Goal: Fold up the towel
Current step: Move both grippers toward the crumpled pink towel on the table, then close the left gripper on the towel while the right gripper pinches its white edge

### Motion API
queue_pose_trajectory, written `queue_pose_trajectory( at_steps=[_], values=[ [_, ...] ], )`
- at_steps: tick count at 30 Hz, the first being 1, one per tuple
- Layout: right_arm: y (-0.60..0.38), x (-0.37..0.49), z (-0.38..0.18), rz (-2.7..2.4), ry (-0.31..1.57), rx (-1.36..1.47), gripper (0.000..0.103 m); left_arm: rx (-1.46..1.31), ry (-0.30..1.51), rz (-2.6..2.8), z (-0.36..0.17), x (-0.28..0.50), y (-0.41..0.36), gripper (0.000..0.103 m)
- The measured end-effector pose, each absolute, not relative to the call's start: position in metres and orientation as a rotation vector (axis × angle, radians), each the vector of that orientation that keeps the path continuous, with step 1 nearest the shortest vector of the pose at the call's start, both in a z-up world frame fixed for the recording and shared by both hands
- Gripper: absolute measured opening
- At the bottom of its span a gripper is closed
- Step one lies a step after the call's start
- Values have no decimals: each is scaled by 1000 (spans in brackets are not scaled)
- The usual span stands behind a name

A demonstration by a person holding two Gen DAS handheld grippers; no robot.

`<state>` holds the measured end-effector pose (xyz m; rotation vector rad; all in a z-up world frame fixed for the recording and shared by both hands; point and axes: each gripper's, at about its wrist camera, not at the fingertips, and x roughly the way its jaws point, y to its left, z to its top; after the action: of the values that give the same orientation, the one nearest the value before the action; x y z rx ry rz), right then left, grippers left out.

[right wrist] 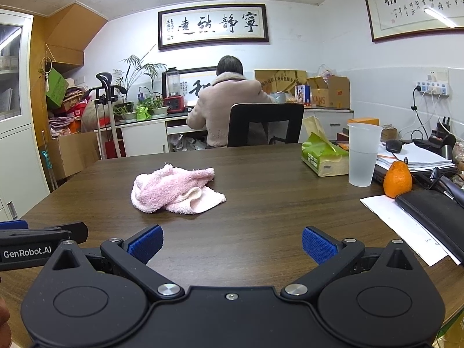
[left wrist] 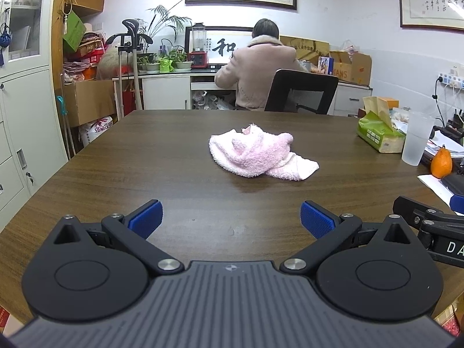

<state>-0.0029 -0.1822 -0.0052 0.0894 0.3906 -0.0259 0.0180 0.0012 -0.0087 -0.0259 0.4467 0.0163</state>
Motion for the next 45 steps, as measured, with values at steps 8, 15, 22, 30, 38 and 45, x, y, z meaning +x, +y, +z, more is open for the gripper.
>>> queue_pose_trajectory(
  at_steps=[8, 15, 22, 30, 38, 45],
  values=[
    [-181, 0, -6, -24, 393, 76, 102, -27, 452, 13, -11, 21, 3, 103],
    [-184, -1, -8, 25, 406, 106, 102, -20, 457, 24, -16, 24, 8, 103],
    [-190, 7, -6, 82, 415, 130, 102, -59, 466, -14, -11, 39, 25, 103],
    [-193, 38, 19, 152, 383, 120, 102, 11, 452, -48, 14, 78, 32, 103],
    [-185, 93, 21, 184, 439, 66, 102, 136, 513, -107, 13, 146, 25, 103],
    [-179, 139, -5, 213, 522, 30, 85, 185, 533, -161, -1, 188, 18, 103]
  ],
)
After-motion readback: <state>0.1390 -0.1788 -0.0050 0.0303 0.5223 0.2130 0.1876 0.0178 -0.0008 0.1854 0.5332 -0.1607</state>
